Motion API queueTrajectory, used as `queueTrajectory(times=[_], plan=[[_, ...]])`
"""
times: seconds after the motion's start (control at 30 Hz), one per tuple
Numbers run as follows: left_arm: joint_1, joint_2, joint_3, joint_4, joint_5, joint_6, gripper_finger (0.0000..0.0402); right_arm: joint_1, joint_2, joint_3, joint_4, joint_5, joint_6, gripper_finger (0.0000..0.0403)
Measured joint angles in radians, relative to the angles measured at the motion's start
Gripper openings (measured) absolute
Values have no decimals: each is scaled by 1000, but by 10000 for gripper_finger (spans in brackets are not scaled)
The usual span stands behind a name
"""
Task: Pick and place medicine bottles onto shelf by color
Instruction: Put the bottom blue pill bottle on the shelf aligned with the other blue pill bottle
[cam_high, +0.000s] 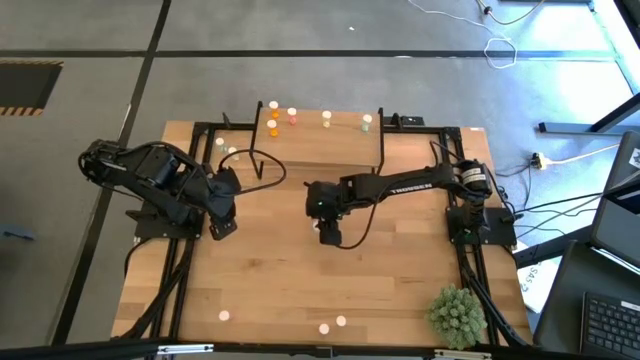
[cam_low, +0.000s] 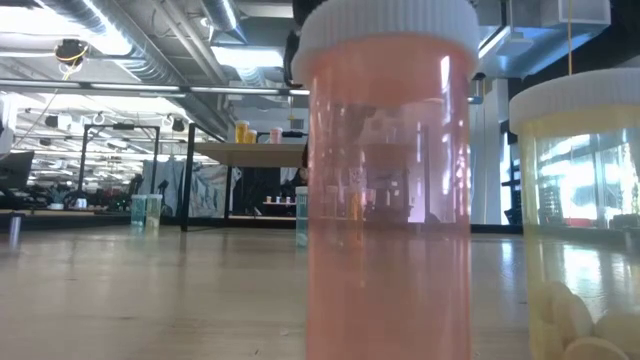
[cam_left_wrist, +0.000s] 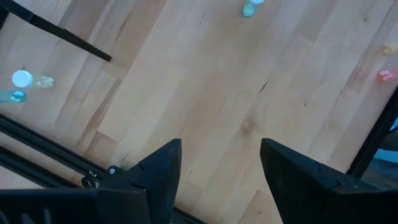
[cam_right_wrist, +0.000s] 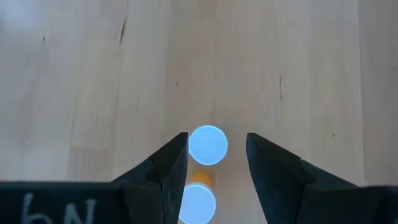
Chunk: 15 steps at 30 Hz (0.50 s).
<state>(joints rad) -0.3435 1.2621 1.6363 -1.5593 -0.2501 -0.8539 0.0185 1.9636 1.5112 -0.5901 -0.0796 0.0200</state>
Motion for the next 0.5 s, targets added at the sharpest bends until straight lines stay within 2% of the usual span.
queueTrajectory(times=[0.5], plan=[[0,0,0,0,-1,0,212,-1,8,0,18,-19,54,157]])
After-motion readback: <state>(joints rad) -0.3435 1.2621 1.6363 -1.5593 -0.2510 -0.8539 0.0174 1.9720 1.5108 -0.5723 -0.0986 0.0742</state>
